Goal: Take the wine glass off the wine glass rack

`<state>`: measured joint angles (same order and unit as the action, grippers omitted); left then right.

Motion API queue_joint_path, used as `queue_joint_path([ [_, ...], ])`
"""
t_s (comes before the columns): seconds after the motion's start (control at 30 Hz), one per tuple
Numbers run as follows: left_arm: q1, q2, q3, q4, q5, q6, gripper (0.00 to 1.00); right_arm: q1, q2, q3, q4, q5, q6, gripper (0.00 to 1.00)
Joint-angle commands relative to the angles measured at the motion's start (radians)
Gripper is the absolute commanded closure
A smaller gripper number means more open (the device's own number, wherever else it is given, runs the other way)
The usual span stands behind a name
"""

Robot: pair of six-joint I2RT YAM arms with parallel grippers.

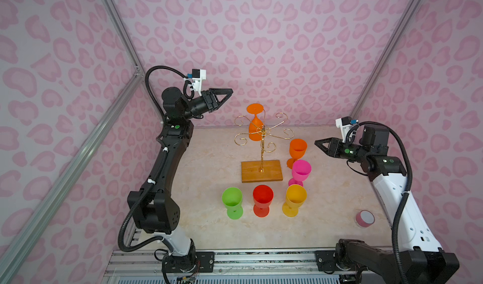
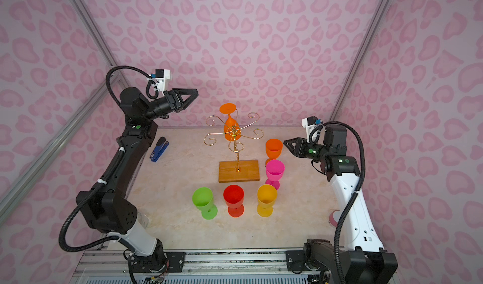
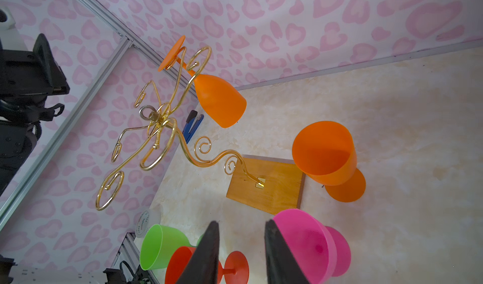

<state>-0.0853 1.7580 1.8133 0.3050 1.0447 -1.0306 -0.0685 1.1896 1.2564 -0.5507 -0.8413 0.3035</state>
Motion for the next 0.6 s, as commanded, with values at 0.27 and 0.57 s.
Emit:
queue_joint_path([
  [0.27,0.013,0.361,0.558,-0.564,0.067,0.278,0.52,-0.052,-0.056,-0.042,-0.058,-0.013,-0.032,0.69],
  [0.57,-0.004,0.443,0.571,-0.734,0.038,0.421,0.52,-0.059,-0.054,-0.064,-0.048,-0.023,-0.021,0.69],
])
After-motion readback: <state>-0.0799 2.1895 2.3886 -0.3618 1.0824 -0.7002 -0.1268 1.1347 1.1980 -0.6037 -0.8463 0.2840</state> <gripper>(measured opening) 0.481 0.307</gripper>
